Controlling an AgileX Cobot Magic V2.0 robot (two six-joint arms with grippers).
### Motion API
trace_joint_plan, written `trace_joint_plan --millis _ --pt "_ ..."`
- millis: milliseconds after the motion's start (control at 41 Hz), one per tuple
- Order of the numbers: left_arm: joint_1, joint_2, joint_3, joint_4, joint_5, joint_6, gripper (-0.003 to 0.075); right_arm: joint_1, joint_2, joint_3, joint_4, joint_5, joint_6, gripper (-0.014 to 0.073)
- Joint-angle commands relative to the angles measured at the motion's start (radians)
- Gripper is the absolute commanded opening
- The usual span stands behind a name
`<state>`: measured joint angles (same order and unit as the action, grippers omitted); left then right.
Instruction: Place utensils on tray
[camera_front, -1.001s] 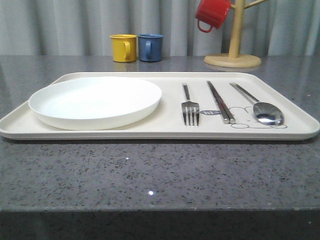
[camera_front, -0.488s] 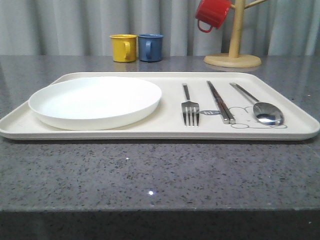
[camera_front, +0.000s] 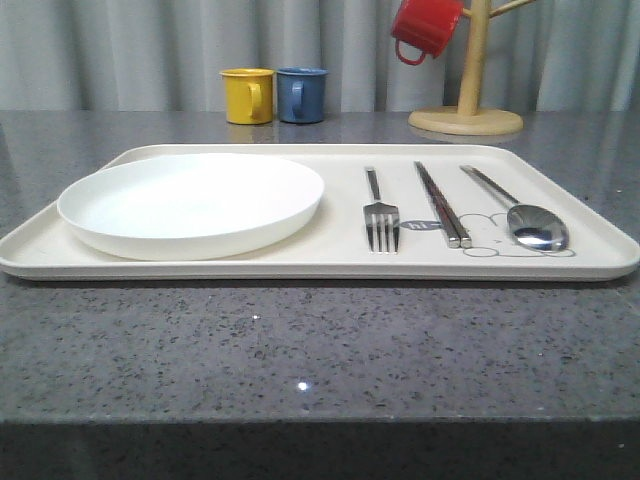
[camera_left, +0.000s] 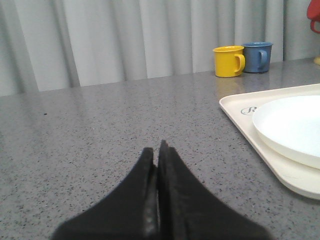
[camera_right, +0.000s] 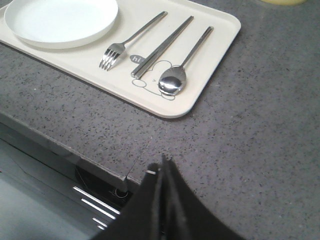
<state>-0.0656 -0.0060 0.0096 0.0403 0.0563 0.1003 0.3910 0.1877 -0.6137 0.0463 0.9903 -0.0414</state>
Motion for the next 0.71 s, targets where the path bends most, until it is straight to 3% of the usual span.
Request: trace_joint_plan --millis 0,391,561,684 --pt "-0.001 -0.025 -0.004 -0.009 -0.084 -0.003 -0.0018 -0.036 -0.024 0.030 -0.020 -0.115 -0.007 -0.0068" --pt "-0.001 -0.025 -0.004 -0.009 -0.084 -0.003 -0.0018 -0.304 -0.198 0.498 -0.013 -0.822 -0.007 -0.0068" --pt "-0.001 -0.025 -0.004 -0.009 -0.084 -0.003 -0.0018 -0.366 -0.215 0.640 -0.013 -1.018 -0.007 -0.0068" --pt "-0.001 -0.025 -0.004 -0.009 -0.084 -0.003 -0.0018 -0.371 -0.215 0.640 -0.013 -1.009 -0.007 -0.0068"
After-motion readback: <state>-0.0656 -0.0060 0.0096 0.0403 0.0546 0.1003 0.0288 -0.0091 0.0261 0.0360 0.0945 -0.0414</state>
